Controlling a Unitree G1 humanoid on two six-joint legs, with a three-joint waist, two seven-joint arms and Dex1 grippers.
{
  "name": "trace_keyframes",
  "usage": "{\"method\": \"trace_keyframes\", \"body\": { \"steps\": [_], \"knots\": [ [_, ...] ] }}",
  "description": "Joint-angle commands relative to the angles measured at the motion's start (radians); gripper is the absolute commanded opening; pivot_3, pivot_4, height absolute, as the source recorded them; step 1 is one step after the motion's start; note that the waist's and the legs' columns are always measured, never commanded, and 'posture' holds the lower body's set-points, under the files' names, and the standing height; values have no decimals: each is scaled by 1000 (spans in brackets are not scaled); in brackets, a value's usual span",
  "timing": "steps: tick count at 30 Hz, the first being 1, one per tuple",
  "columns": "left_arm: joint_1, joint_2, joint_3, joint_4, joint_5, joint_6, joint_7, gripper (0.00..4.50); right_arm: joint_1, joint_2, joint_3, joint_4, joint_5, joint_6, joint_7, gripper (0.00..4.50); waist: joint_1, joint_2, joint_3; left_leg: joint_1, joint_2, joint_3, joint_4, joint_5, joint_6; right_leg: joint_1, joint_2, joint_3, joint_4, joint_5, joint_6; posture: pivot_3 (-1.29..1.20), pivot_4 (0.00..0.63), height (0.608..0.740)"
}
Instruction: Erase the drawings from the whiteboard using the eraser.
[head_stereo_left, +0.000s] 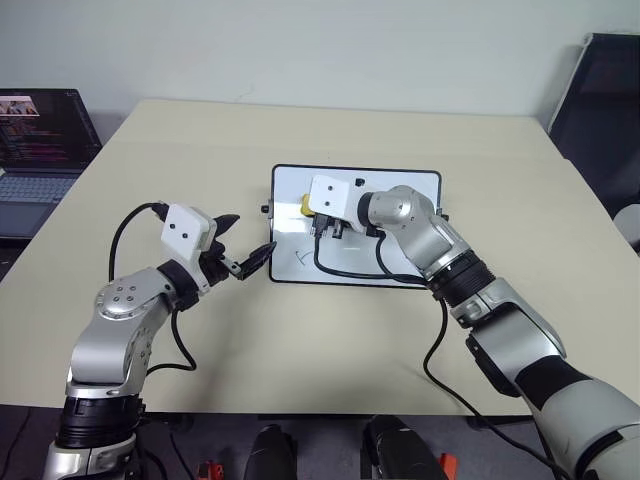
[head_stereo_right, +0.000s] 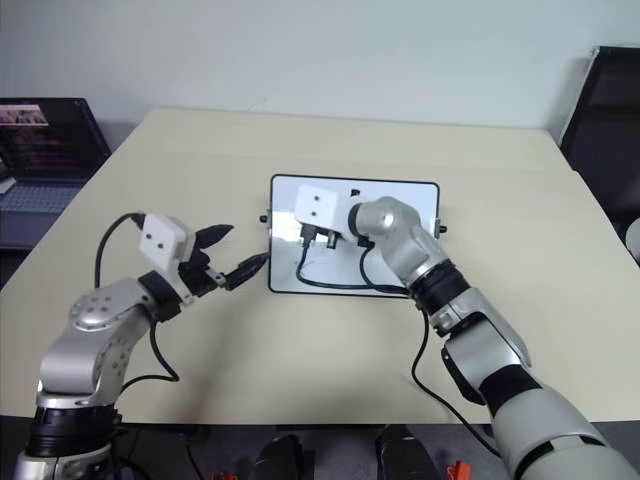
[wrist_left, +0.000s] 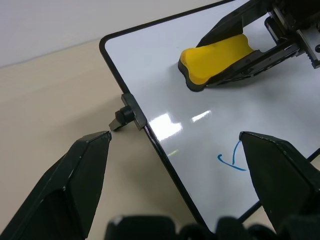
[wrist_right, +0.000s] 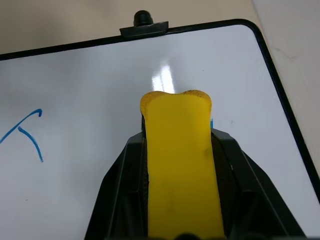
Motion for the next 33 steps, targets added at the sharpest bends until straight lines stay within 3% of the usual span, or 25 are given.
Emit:
{"method": "trace_keyframes", "body": {
  "steps": [1, 12, 18, 22, 27, 30, 33],
  "knots": [
    [-15, -1, -4, -12, 4, -28, -8, 4500, -50, -28, -57, 64, -43, 14, -119, 1301, 2, 0, 0, 0, 0, 0, 0, 1, 0, 0, 0, 0, 0, 0, 0, 0, 150, 740],
    [-17, -2, -7, -11, 3, -31, -7, 4500, 67, -98, 44, -97, -58, 38, 107, 1301, 4, 0, 0, 0, 0, 0, -1, 1, 0, 0, 0, -1, 0, 0, 0, 0, 150, 740],
    [-20, -4, -10, -11, 5, -30, -5, 4500, -2, -13, -25, -11, -72, -23, -116, 1301, -2, 0, 0, 0, 0, 0, 0, 2, 1, 0, 0, 0, 0, 1, -1, 0, 150, 740],
    [-20, -5, -11, -14, 6, -29, -3, 4500, -18, -4, -21, 30, -71, -30, -131, 1301, 1, 1, 0, 0, 0, -1, 0, 3, 2, 0, 0, 0, -1, 1, -2, 0, 150, 740],
    [-13, -4, -5, -20, 3, -28, 0, 4500, 23, -24, -3, -17, -56, 24, -20, 1301, 3, 1, 0, 0, 0, -1, -1, 3, 2, 0, 0, -1, -1, 2, 0, 0, 150, 740],
    [7, 9, 20, -25, -5, -21, 2, 4500, 95, -62, -15, -146, -18, 105, 92, 1301, 5, 1, 0, 0, 0, -1, -1, 3, 2, 0, 0, -1, -1, 2, 0, 0, 150, 740],
    [22, 26, 44, -17, -9, -22, -3, 4500, 126, -75, -37, -221, -4, 135, 108, 1301, 4, 1, 1, 0, 0, -1, -1, 3, 2, 0, 0, -1, -1, 1, 0, 0, 150, 740]
  ]
}}
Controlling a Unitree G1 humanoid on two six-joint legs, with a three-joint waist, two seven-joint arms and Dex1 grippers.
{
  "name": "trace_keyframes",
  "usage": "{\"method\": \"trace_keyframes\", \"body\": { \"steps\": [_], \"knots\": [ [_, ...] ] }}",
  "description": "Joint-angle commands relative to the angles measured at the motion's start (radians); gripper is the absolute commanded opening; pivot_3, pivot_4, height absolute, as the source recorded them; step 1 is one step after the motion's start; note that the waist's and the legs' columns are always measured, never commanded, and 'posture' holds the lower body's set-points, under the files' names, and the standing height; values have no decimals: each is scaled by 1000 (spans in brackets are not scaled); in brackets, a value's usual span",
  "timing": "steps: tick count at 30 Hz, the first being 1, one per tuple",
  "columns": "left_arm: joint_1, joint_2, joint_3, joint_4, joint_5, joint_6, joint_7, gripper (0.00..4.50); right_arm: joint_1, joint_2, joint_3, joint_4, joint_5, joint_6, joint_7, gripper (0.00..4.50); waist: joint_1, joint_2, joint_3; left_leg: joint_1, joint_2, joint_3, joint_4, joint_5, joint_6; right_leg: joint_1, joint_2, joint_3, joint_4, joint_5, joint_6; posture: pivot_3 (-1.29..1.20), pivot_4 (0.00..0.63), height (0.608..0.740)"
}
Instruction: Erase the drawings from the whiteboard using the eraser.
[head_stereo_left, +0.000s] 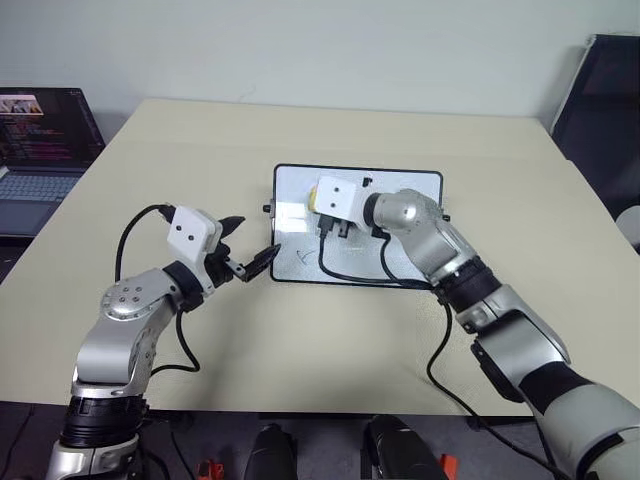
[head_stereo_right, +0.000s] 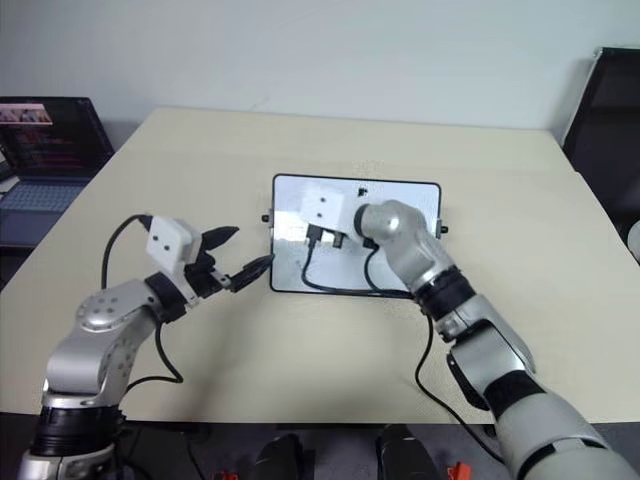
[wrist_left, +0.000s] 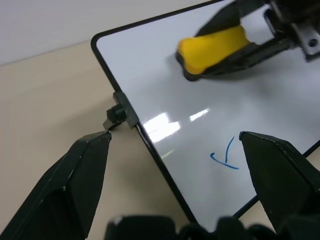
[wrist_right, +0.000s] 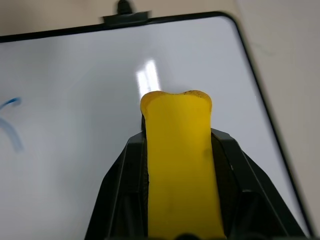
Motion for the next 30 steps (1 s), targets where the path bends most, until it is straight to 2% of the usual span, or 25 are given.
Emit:
{"method": "trace_keyframes", "body": {
  "steps": [1, 4, 7, 16, 19, 20, 24, 30],
  "knots": [
    [8, 27, 53, -17, -12, -12, -10, 4500, 24, -22, -41, -61, 14, 35, 2, 1301, -1, 1, 0, 0, 0, 0, 0, 0, 0, 0, 0, 0, 0, 0, 0, 0, 150, 740],
    [21, 40, 84, -17, -41, -13, -38, 4500, 59, 13, -158, -171, 118, -18, -60, 1301, -1, 1, 1, 0, 0, 0, 0, 0, 0, 0, 0, 0, 0, -1, -2, 0, 150, 740],
    [57, 55, 112, -28, -72, -19, -86, 4500, 150, 37, -235, -345, 241, -3, -37, 1301, -1, 1, 1, -2, 0, 0, 0, 0, 0, -1, 0, 0, -1, 0, -1, 0, 150, 740],
    [206, 74, 125, -48, -61, -123, -184, 4500, 568, -73, -320, -834, 449, 152, 5, 1300, 18, 1, 1, -2, 1, -1, -5, -4, -5, -2, 0, -2, 0, -7, -8, 0, 150, 740],
    [223, 75, 132, -48, -67, -140, -194, 4500, 668, -107, -339, -889, 454, 150, -21, 1300, 19, 1, 1, -1, 1, -1, -5, -4, -5, -2, 0, -2, 0, -10, -5, 0, 150, 740],
    [226, 77, 133, -47, -70, -142, -197, 4500, 686, -115, -340, -898, 452, 145, -27, 1300, 20, 1, 1, -1, 1, -1, -4, -4, -5, -2, 0, -2, 0, -12, -9, 0, 150, 740],
    [243, 73, 147, -33, -91, -137, -211, 4500, 803, -141, -331, -944, 430, 128, -70, 1300, 20, 1, 1, 0, 1, 0, -1, -4, -5, -1, -1, -1, 0, -12, -10, 0, 150, 740],
    [246, 77, 135, 0, -64, -155, -211, 4500, 909, -176, -296, -939, 391, 58, -102, 1300, 20, 1, 0, -1, 0, 0, -1, -4, -5, -1, -1, -1, 0, -12, -10, 0, 150, 740]
  ]
}}
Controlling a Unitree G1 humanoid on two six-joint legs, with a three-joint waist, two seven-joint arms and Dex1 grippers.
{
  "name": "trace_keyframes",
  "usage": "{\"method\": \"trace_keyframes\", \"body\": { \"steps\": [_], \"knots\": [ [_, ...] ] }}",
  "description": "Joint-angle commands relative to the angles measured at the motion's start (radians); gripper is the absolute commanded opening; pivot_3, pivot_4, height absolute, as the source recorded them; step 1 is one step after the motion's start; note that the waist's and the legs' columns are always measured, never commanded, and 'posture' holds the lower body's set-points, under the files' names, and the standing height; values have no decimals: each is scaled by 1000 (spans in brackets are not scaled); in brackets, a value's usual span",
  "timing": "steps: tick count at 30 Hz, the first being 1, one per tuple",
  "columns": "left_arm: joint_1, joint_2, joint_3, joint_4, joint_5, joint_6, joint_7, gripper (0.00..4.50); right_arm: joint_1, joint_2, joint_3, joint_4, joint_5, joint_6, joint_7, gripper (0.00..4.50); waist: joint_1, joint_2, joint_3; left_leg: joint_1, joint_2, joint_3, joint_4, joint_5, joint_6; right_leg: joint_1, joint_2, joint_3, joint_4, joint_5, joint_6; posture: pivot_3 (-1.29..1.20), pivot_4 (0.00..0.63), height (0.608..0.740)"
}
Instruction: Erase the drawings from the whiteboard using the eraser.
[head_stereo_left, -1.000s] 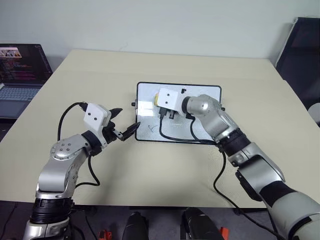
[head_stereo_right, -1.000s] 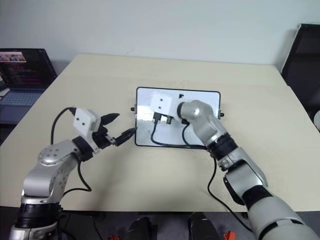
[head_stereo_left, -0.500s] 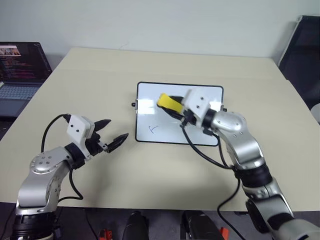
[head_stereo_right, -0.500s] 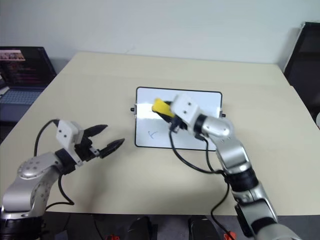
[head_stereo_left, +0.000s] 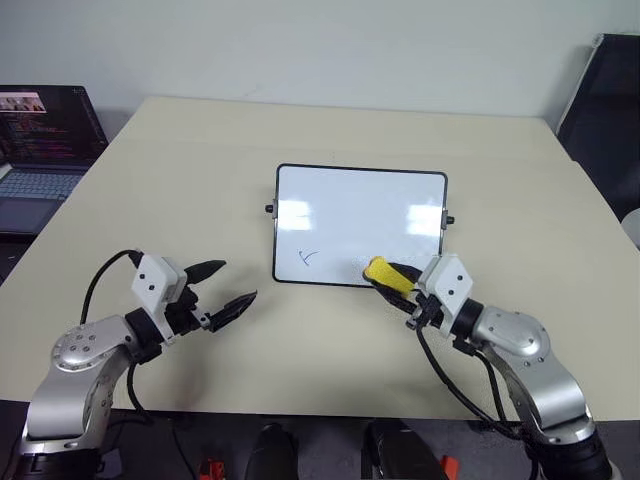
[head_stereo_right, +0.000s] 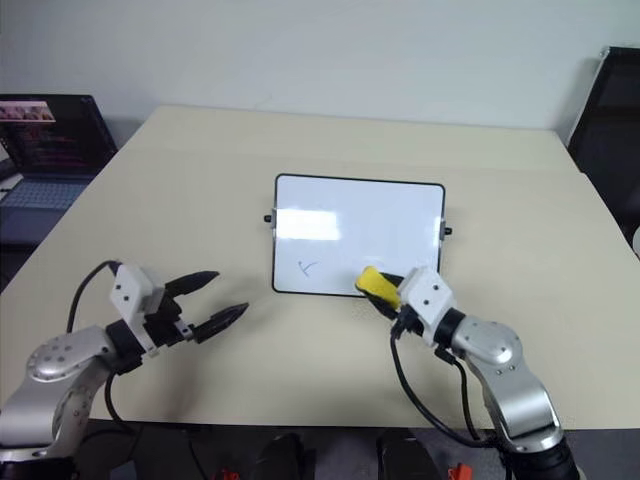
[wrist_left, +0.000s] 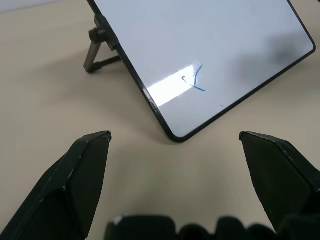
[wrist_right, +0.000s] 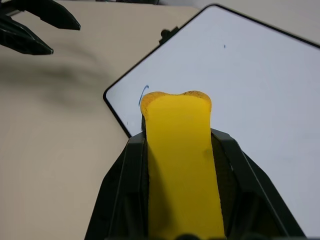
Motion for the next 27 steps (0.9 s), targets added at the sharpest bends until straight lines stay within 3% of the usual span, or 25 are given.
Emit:
{"method": "trace_keyframes", "body": {
  "steps": [1, 13, 27],
  "knots": [
    [-9, 13, 17, 5, 17, -39, 3, 4500, 19, -18, 9, -23, -24, -66, -17, 1300, 0, 0, 0, 0, 0, 0, 0, 0, 0, 0, 0, 0, 0, 0, 0, 0, 150, 740],
    [19, -10, -4, 20, 45, -100, 8, 4500, -40, -24, 79, -9, -37, -65, -20, 1300, 0, 0, 0, 0, 0, 0, 0, 0, 0, 0, 0, 0, 0, 0, 0, 0, 150, 740],
    [-43, 9, -31, 8, 51, -62, 4, 4500, -353, 34, 256, 239, -230, -73, -46, 1300, 1, 0, 0, 0, 0, 0, 0, 0, 0, 1, 0, 0, 0, 0, 0, 0, 150, 740]
  ]
}}
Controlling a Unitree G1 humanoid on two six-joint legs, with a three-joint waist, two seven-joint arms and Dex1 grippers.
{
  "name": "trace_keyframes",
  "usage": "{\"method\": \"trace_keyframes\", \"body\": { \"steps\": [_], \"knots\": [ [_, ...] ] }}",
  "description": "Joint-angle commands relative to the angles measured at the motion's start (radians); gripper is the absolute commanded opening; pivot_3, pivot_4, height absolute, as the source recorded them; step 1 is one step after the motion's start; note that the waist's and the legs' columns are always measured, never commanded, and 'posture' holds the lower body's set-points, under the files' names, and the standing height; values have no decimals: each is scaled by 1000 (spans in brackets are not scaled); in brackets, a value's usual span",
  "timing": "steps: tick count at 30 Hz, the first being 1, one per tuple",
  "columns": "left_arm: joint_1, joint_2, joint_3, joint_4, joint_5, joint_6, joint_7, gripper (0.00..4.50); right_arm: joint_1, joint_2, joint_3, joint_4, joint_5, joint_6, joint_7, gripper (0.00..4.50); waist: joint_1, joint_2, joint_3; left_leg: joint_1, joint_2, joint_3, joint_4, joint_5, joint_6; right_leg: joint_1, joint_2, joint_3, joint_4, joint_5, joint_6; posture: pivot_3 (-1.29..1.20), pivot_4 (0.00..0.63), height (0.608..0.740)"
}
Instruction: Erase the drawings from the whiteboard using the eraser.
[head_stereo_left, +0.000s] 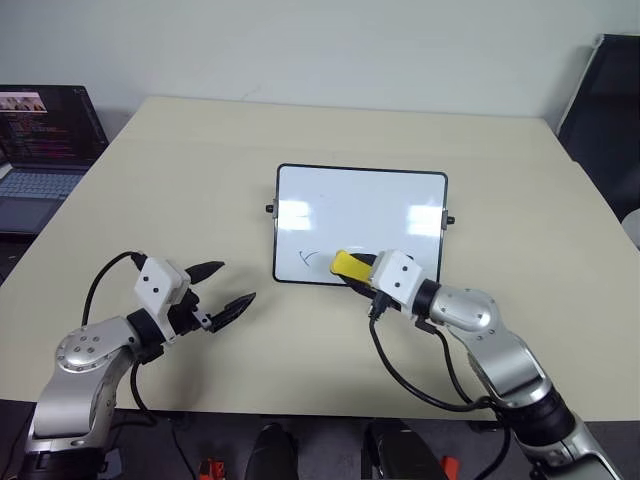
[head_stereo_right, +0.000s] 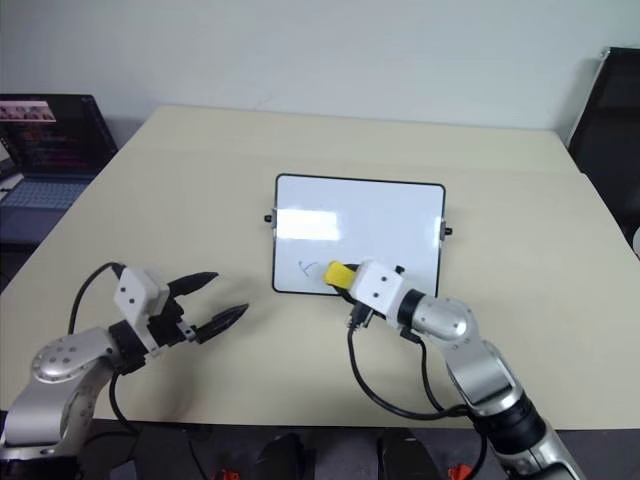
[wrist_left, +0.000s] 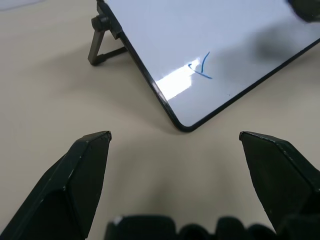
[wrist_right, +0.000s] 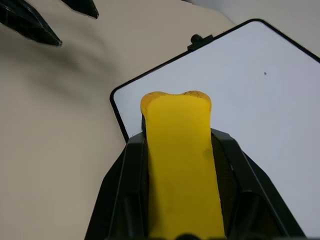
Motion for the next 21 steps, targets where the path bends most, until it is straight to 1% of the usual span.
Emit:
{"method": "trace_keyframes", "body": {
  "steps": [1, 5, 8, 10, 11, 14, 18, 21],
  "knots": [
    [-36, 16, -16, -21, 4, -4, -5, 4500, -103, 14, 41, 79, -71, -45, -10, 1300, 0, 0, 0, 0, 0, 0, 0, 0, 0, 0, 0, 0, 0, 0, 0, 0, 150, 740],
    [-65, 19, -45, -16, 8, 9, -14, 4500, -250, 19, 136, 239, -203, -137, -14, 1300, -1, 0, 0, 0, 0, 0, 0, 0, 0, 0, 0, 0, 0, 1, 1, 0, 150, 740],
    [-79, 23, -66, -12, 16, 9, -26, 4500, -359, 65, 209, 396, -273, -212, -11, 1300, -2, 0, 0, 0, 0, 0, 0, 0, 0, 0, 0, -1, 0, 3, 6, 0, 150, 740],
    [-81, 25, -69, -10, 15, 10, -30, 4500, -388, 87, 222, 452, -287, -237, -9, 1300, -2, 0, 0, 0, 0, 0, -1, 0, 0, -1, 0, -1, 0, 4, 5, 0, 150, 740],
    [-81, 25, -71, -9, 16, 8, -32, 4500, -411, 104, 230, 495, -302, -244, -12, 1300, -1, 0, 0, 0, 0, 0, -2, 0, 0, -1, 0, -1, 0, 6, 1, 0, 150, 740],
    [-79, 23, -74, -10, 21, 1, -36, 4500, -451, 140, 245, 590, -326, -236, 7, 1300, -1, 0, 0, 0, 0, 0, -2, 0, 0, -1, 0, -2, 0, 6, 1, 0, 150, 740],
    [-62, 19, -73, -1, 30, -19, -43, 4500, -454, 121, 272, 623, -351, -224, 92, 1300, 0, 0, 0, 0, 0, -1, -2, 0, 0, 0, 0, -2, 1, 6, 1, 0, 150, 740],
    [-56, 18, -72, 9, 31, -32, -47, 4500, -484, 127, 238, 657, -374, -233, 34, 1300, 0, 1, 0, 0, 0, -1, 0, 0, 0, 0, 0, -2, 1, 6, 2, 0, 150, 740]
  ]
}}
